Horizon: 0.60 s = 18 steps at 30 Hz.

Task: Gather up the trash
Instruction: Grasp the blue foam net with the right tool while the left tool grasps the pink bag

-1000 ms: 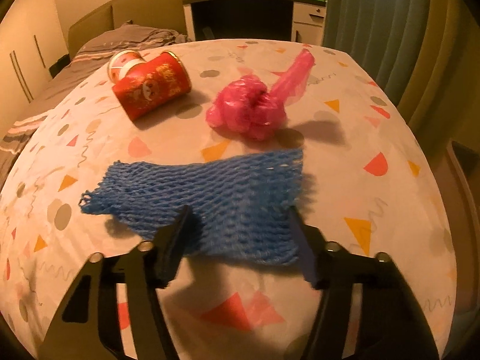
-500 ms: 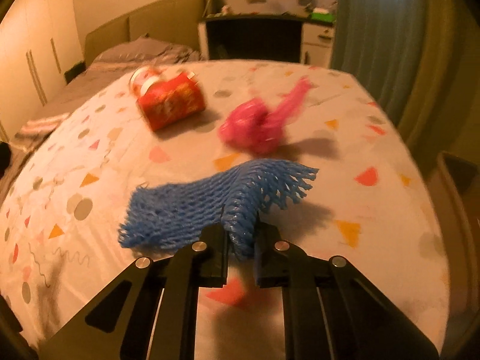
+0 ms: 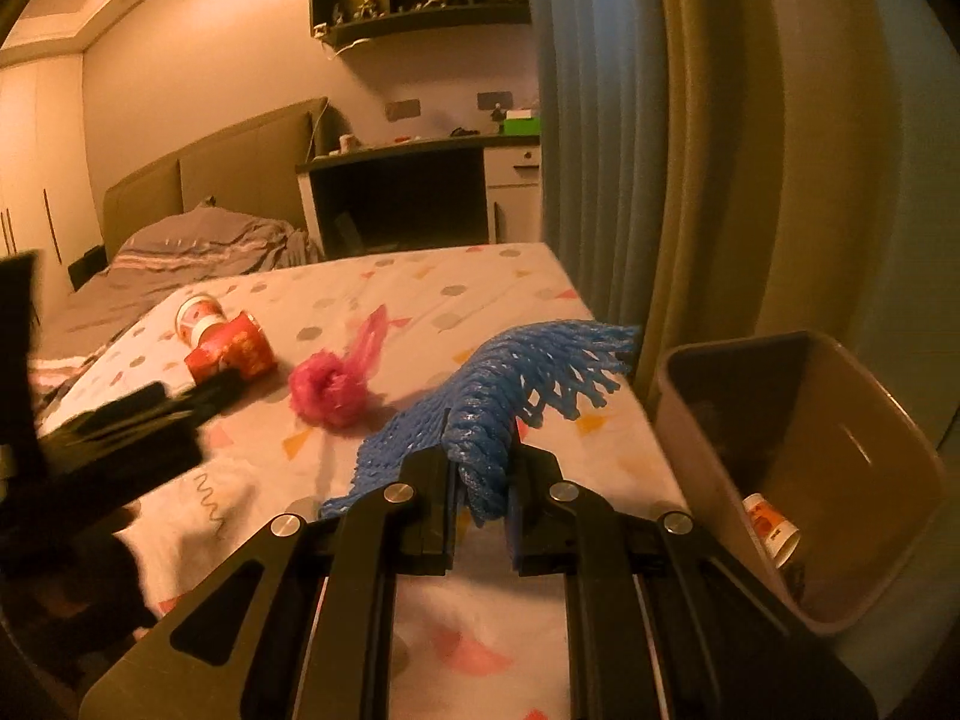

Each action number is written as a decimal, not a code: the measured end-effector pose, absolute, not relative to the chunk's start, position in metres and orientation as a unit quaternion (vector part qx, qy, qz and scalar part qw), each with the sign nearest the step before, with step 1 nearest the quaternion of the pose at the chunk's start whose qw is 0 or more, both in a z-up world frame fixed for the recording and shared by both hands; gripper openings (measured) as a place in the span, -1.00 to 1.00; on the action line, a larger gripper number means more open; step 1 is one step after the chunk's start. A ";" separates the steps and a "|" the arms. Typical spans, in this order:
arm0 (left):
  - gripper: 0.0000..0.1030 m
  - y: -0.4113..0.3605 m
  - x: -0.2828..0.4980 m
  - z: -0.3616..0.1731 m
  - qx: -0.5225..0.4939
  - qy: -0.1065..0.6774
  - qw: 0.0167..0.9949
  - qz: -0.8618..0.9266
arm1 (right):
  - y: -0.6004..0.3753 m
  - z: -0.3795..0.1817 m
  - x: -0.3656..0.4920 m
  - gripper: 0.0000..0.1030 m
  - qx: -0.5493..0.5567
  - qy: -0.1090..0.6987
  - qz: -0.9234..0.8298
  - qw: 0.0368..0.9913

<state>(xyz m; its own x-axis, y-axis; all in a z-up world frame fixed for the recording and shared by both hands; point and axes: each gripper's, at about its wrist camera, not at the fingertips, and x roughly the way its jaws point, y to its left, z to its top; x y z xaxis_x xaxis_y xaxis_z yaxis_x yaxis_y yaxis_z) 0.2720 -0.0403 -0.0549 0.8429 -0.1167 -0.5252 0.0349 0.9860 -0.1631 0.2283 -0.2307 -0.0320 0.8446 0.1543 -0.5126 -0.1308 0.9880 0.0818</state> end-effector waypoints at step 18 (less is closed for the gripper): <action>-0.13 -0.062 0.348 -0.089 -0.075 0.373 0.921 -0.081 | -0.277 -0.030 0.226 -0.74 0.051 0.247 0.060 0.966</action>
